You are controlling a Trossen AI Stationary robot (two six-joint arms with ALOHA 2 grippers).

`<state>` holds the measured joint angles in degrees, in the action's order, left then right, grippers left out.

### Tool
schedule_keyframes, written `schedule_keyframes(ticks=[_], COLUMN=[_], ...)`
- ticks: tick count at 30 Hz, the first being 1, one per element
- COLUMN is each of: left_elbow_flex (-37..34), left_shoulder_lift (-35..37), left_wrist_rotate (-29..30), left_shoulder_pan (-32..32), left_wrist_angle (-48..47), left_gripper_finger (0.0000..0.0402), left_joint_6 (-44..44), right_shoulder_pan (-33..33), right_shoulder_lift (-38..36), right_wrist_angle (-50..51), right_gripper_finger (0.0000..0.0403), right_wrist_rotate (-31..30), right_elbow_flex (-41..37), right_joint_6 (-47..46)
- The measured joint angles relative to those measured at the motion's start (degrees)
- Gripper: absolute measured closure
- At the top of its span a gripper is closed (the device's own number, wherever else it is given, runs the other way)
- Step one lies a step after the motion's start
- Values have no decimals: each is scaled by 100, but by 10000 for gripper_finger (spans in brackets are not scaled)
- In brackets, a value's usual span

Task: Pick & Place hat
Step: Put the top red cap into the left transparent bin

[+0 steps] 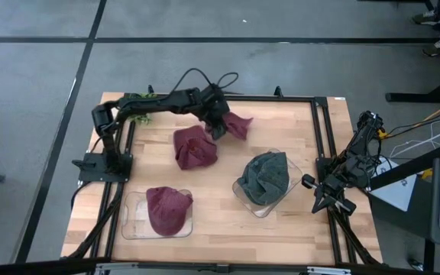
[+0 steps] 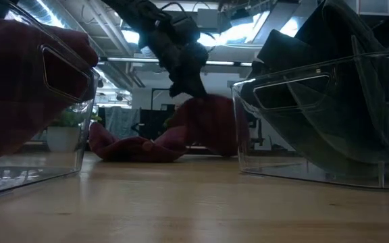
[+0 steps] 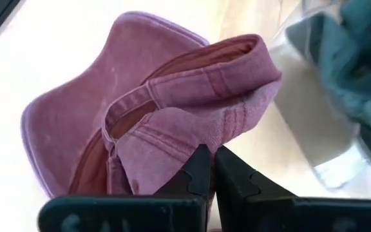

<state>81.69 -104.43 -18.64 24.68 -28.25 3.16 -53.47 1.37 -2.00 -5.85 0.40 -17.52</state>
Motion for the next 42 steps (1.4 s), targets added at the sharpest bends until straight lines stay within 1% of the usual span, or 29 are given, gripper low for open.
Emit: schedule_keyframes(ticks=[5,16,22,31,36,42], left_elbow_flex=[2,2,5,11,11,11], left_shoulder_lift=[233,897,1347,2017,2367,2715], left_wrist_rotate=[-59,-91,5,12,150,139], left_shoulder_pan=[74,136,114,114,114,4], left_wrist_angle=[-4,-31,-28,-26,-27,-28], left_gripper_finger=[398,398,398,398,398,398], left_joint_6=[301,530,625,1012,1216,1233], right_shoulder_pan=[0,0,1,0,2,0], right_shoulder_lift=[0,0,0,0,0,0], right_wrist_angle=[0,0,1,2,2,0], right_gripper_finger=[397,397,397,397,397,397], right_wrist_rotate=[0,0,0,0,0,0], right_elbow_flex=[0,0,0,0,0,0], right_joint_6=[-2,-2,-1,-2,-2,-2])
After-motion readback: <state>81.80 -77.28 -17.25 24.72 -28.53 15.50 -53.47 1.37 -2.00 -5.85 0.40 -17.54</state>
